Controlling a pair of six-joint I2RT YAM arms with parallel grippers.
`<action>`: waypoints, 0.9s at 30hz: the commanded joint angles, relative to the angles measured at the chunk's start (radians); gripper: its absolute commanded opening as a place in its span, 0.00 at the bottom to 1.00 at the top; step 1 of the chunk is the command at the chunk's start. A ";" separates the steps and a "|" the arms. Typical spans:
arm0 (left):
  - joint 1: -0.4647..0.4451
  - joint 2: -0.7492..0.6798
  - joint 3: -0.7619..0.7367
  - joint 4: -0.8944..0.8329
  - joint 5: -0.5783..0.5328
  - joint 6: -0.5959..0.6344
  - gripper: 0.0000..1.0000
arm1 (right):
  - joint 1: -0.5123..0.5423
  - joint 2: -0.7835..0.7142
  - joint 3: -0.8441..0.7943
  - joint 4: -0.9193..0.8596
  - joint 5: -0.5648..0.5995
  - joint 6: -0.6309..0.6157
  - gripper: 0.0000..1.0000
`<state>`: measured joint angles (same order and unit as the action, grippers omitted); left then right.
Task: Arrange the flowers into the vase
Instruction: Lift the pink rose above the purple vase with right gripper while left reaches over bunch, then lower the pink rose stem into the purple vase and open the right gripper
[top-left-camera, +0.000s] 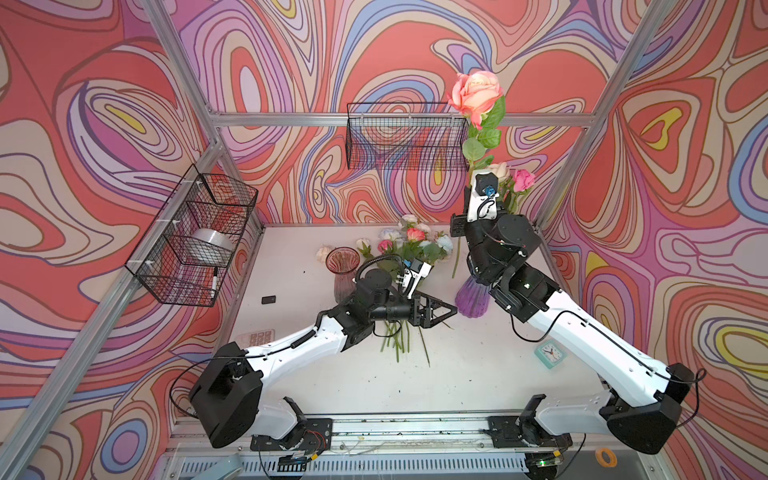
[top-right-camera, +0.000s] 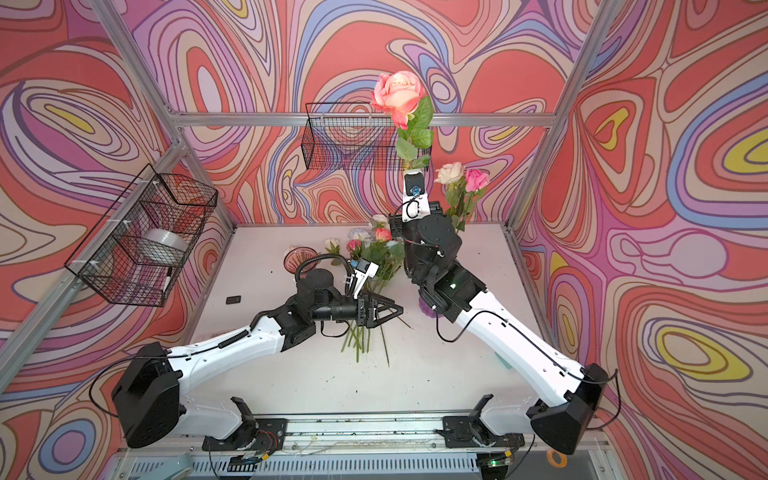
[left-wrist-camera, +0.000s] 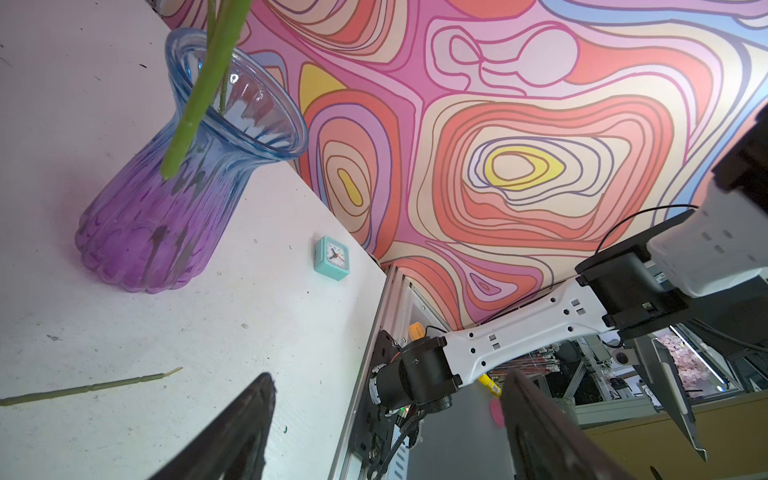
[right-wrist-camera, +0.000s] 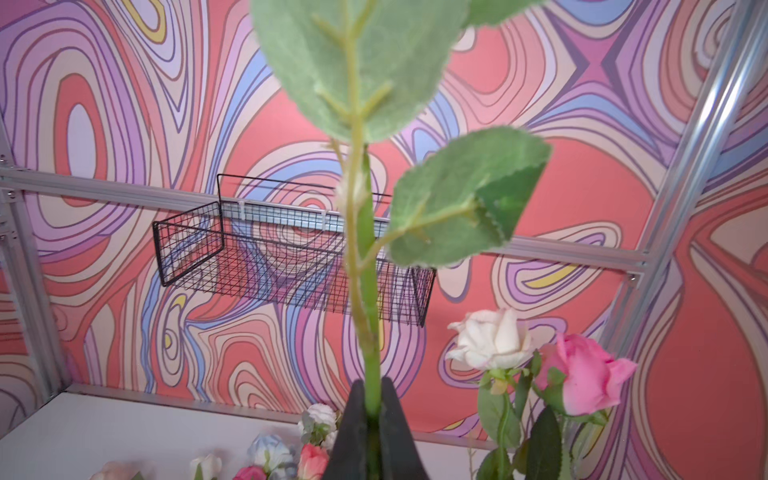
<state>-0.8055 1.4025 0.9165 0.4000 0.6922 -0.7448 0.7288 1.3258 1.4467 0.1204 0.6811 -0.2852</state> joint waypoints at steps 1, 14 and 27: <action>0.001 -0.023 0.025 0.009 0.005 0.009 0.86 | -0.020 -0.022 0.042 0.099 0.064 -0.111 0.00; 0.001 -0.056 0.018 -0.003 -0.026 0.022 0.85 | -0.218 -0.025 0.060 0.015 0.027 -0.023 0.00; 0.001 -0.044 0.018 -0.014 -0.033 0.033 0.86 | -0.242 -0.141 -0.179 -0.076 0.050 0.147 0.00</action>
<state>-0.8055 1.3705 0.9165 0.3885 0.6613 -0.7296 0.4900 1.2232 1.3079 0.0906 0.7177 -0.2092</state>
